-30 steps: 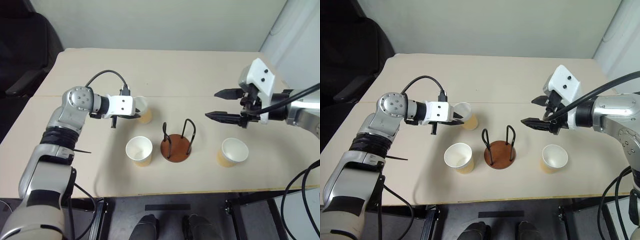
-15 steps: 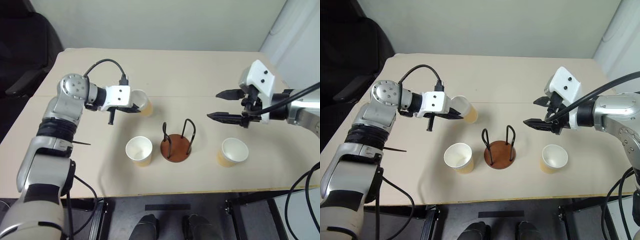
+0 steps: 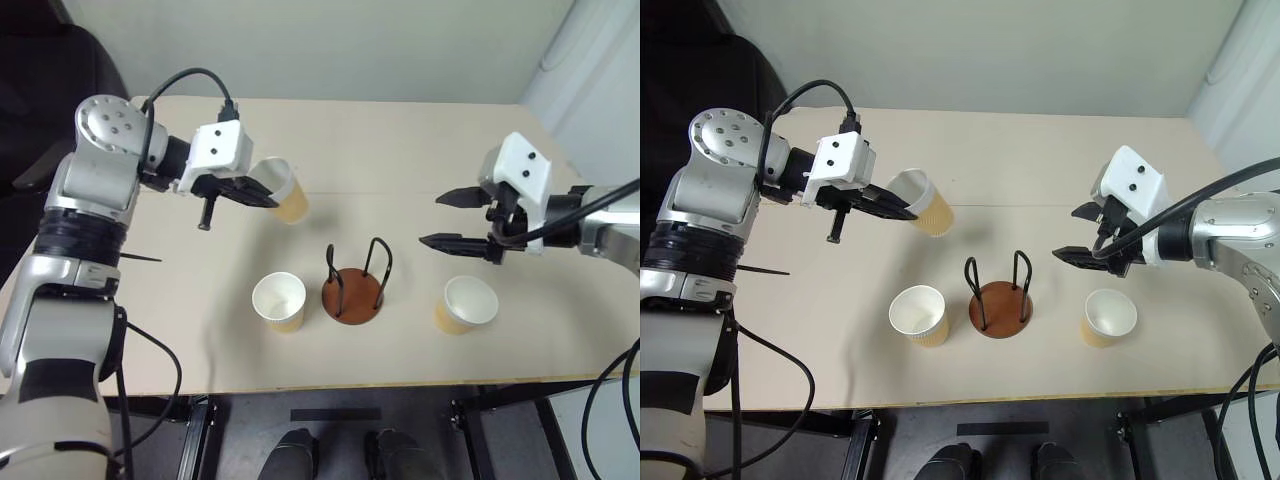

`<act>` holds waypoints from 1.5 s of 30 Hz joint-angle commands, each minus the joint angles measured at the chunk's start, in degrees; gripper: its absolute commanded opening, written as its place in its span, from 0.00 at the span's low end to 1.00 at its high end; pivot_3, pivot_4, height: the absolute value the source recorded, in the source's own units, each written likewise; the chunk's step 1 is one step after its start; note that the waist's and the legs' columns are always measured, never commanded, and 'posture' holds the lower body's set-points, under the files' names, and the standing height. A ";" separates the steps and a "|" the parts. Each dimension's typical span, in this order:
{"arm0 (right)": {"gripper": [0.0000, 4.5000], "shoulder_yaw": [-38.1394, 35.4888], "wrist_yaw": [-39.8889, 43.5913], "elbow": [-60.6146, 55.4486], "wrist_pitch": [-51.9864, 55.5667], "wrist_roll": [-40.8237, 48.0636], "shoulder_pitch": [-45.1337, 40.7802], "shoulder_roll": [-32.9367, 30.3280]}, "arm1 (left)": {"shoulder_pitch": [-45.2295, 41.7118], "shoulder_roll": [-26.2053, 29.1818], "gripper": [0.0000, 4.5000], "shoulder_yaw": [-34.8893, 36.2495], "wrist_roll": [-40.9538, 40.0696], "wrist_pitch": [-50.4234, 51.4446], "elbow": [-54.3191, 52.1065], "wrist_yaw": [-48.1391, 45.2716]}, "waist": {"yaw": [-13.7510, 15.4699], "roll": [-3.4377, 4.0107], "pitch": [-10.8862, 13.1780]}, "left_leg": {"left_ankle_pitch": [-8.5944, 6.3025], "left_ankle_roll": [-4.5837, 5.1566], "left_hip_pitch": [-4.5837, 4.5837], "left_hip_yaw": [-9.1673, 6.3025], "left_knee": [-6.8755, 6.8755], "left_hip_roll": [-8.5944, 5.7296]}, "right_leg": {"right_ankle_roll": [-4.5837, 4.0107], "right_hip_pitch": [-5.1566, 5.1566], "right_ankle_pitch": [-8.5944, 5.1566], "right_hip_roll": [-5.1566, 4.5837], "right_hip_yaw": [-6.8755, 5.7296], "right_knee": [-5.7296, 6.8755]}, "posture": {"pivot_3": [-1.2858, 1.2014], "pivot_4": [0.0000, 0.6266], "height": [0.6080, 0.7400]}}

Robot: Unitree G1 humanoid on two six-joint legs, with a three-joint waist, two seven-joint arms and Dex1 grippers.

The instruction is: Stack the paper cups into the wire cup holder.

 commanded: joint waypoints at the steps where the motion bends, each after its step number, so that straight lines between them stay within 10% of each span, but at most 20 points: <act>1: 0.77 -1.48 0.66 -2.25 -0.81 -0.45 0.86 -1.94 | -3.27 1.20 0.01 -0.73 -4.77 1.95 -1.96 -2.04 | 0.02 0.00 0.00 | 0.00 0.00 -0.01 0.00 0.01 0.00 | 0.00 0.00 0.00 0.00 0.00 0.00 | 0.52 0.24 1.00; 26: 0.77 -3.29 0.30 -5.77 2.57 2.97 2.54 -4.24 | -12.62 3.63 0.01 -13.57 -31.50 13.35 -10.29 -2.04 | 0.04 0.00 0.00 | -0.03 0.05 -0.05 0.03 0.06 0.01 | 0.06 0.01 0.02 -0.01 0.00 -0.03 | 0.52 0.24 1.00; 45: 0.77 -4.43 -0.56 -6.29 3.40 2.70 2.87 -4.70 | -10.99 4.73 0.01 -20.21 -32.93 14.16 -15.91 -2.04 | 0.08 0.02 0.01 | -0.04 0.06 -0.07 0.03 0.23 0.03 | 0.10 0.04 0.04 0.01 -0.01 -0.02 | 0.52 0.24 1.00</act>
